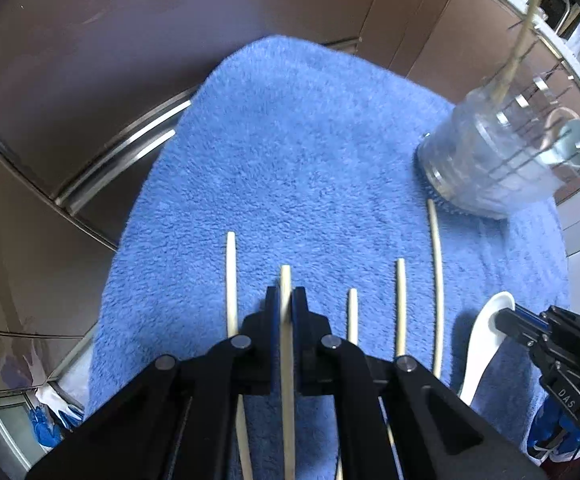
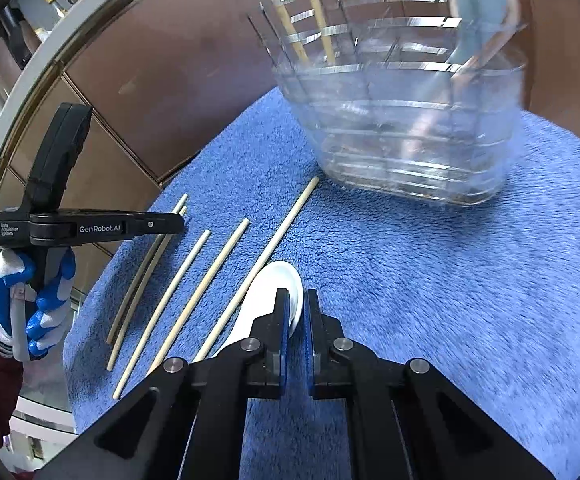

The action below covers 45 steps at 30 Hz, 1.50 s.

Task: Organize utensils
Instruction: 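Grasp a third chopstick with the left gripper while the right gripper grasps the white spoon, then carry chopstick and white spoon to the holder and lower them inside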

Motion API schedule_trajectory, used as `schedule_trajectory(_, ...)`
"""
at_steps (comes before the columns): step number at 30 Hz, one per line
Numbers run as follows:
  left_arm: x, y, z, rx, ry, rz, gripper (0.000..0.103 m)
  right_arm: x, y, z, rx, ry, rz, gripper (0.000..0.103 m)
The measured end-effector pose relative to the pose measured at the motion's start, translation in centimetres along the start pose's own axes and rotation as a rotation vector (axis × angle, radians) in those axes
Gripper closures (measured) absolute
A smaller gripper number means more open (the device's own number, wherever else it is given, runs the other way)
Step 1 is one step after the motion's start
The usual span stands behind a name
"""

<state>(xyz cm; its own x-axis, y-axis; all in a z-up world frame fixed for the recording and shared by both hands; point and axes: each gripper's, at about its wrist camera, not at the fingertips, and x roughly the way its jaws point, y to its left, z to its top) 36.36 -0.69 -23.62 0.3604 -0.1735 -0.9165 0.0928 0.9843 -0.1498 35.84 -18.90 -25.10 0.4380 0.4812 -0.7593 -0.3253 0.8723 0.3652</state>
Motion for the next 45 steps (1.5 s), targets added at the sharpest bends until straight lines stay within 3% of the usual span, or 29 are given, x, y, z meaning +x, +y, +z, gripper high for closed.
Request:
schedule_trajectory(17, -11.6, 1.2, -5.4, -0.026, -0.233, -0.059, 0.098, -12.8, 4.6, -4.4, -0.052, -0.204, -0.145, 0.099)
schedule_trajectory(27, -18.1, 0.0, -8.2, -0.004, -0.354, -0.113, 0.098, -18.7, 7.8, -6.6, -0.086, -0.330, -0.224, 0.099)
schedule_trajectory(37, -21.1, -2.0, -6.3, 0.010, -0.452, -0.165, 0.098, -23.6, 7.8, -5.2, -0.093, -0.477, -0.327, 0.099)
schedule_trajectory(45, -22.9, -4.9, -1.7, 0.006, -0.571, -0.278, 0.098, -24.7, 7.6, -1.5, -0.130, -0.574, -0.409, 0.099)
